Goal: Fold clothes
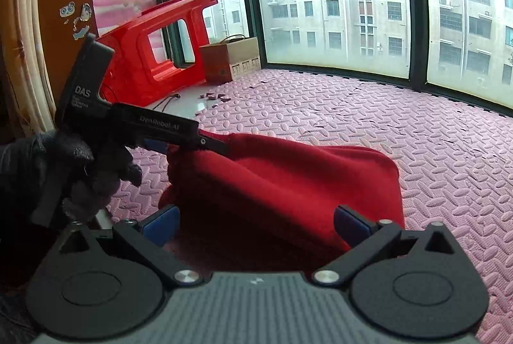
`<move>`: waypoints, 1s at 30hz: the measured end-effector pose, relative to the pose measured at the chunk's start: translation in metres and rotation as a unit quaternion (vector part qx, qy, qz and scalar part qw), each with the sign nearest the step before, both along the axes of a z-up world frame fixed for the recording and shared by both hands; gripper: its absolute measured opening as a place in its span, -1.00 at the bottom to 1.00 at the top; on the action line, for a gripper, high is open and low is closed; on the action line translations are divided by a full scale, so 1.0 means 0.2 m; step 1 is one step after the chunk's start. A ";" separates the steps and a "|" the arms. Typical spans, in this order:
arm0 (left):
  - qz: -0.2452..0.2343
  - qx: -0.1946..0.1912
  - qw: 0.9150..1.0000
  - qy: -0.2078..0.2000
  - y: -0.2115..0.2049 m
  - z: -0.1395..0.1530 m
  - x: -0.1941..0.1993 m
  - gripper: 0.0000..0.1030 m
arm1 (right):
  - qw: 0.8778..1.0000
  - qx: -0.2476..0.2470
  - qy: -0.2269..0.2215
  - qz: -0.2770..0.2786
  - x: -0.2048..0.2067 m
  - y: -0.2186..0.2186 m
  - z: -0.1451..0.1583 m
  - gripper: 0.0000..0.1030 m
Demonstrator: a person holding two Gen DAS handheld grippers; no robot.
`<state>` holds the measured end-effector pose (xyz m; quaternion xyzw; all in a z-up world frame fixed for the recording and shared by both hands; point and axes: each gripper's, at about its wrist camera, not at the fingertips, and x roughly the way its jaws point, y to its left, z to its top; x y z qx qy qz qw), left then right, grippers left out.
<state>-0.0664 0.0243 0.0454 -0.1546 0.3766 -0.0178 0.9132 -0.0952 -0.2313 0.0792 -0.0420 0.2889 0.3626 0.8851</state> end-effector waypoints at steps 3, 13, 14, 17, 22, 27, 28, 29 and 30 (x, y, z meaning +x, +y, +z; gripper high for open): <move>0.007 -0.013 1.000 0.007 0.02 -0.01 0.00 1.00 | 0.999 0.013 0.003 0.032 0.02 0.09 0.00 1.00; 0.012 -0.017 1.000 0.016 0.05 -0.06 -0.01 1.00 | 0.994 -0.014 0.023 0.103 0.01 0.30 -0.15 1.00; 0.012 -0.021 1.000 0.016 0.06 -0.06 -0.01 1.00 | 0.994 -0.011 0.027 0.105 0.01 0.30 -0.13 1.00; 0.011 -0.022 1.000 0.012 0.06 -0.05 -0.01 1.00 | 0.993 0.001 0.024 0.112 0.01 0.26 -0.04 1.00; 0.009 -0.001 1.000 -0.001 0.05 -0.01 -0.01 1.00 | 0.997 0.005 0.002 0.083 0.11 0.17 0.09 1.00; 0.012 0.000 1.000 0.005 0.07 -0.02 0.01 1.00 | 0.999 0.029 0.023 0.012 0.29 0.02 0.10 1.00; 0.012 0.001 1.000 0.006 0.07 -0.03 0.01 1.00 | 0.999 0.033 0.033 -0.009 0.34 -0.02 0.09 1.00; 0.011 0.001 1.000 0.007 0.07 -0.03 0.01 1.00 | 0.998 0.032 0.036 -0.029 0.38 -0.04 0.08 1.00; 0.012 0.000 1.000 0.007 0.07 -0.03 0.01 1.00 | 0.998 0.031 0.040 -0.048 0.42 -0.06 0.06 1.00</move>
